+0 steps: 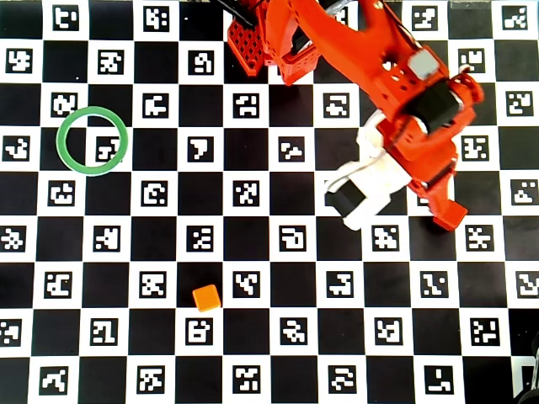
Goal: Grab the red cube then put it in the green circle then put the blue cube on top and finally the orange cube on top
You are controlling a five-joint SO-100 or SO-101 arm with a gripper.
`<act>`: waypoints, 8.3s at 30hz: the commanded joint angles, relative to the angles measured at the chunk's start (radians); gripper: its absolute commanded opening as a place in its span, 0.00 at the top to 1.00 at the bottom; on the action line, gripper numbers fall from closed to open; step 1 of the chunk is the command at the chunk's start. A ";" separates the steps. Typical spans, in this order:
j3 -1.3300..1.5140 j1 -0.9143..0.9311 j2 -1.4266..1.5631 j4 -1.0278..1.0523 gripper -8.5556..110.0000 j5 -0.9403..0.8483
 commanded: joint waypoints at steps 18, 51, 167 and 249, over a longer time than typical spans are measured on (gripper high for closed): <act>-0.268 -0.121 -0.299 -0.109 0.49 0.061; -0.308 -0.137 -0.463 -0.285 0.53 0.020; -0.084 1.795 -0.342 -0.213 0.86 -1.098; -0.302 1.683 -0.051 0.087 0.57 -0.810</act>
